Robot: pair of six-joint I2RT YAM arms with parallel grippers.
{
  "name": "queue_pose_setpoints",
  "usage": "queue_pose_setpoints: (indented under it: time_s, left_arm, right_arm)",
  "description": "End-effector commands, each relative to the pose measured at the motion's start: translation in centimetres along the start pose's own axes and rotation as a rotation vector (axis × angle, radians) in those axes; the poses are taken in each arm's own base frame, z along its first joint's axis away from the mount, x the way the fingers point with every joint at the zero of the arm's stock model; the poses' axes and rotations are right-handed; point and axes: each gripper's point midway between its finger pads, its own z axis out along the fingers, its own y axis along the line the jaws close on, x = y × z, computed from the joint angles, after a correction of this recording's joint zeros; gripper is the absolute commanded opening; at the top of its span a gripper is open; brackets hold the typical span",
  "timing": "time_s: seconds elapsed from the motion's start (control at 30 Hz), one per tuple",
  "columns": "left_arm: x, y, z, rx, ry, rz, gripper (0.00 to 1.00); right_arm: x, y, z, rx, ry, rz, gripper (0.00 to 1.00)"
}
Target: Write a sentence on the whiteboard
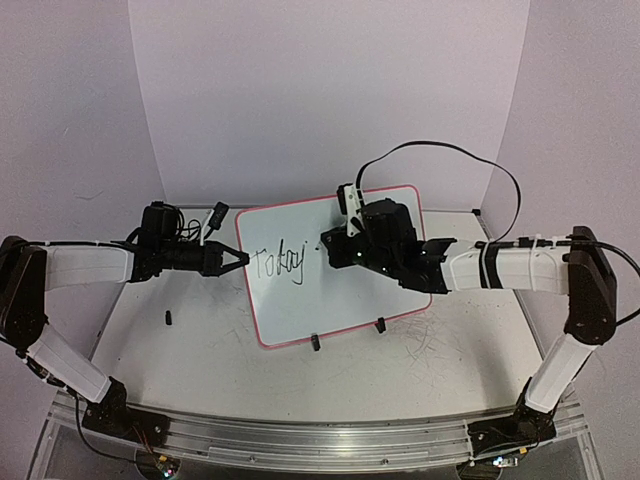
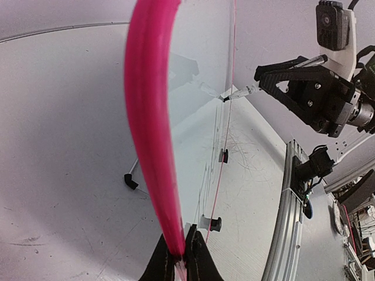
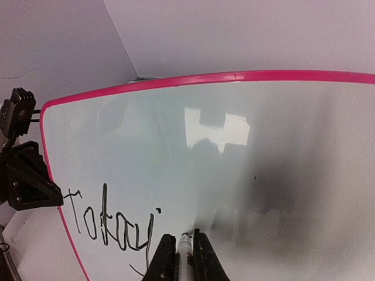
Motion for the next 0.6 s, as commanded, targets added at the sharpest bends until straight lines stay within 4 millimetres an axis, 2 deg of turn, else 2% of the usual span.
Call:
queue_pose_setpoints:
  time_s: [0.0, 0.2, 0.4, 0.57]
  left_arm:
    - [0.6, 3.4, 0.4, -0.165, 0.024, 0.023, 0.00]
    - [0.5, 3.4, 0.4, -0.164, 0.024, 0.026, 0.00]
    - [0.6, 3.4, 0.4, -0.163, 0.025, 0.027, 0.00]
    - [0.6, 3.3, 0.4, -0.162, 0.025, 0.027, 0.00]
  right_arm:
    - [-1.5, 0.9, 0.6, -0.016, -0.042, 0.000, 0.00]
    - [-1.3, 1.5, 0.8, -0.027, -0.037, -0.002, 0.00]
    - [-0.1, 1.9, 0.7, -0.035, -0.012, -0.001, 0.00]
    - [0.5, 1.1, 0.3, -0.007, -0.006, 0.010, 0.00]
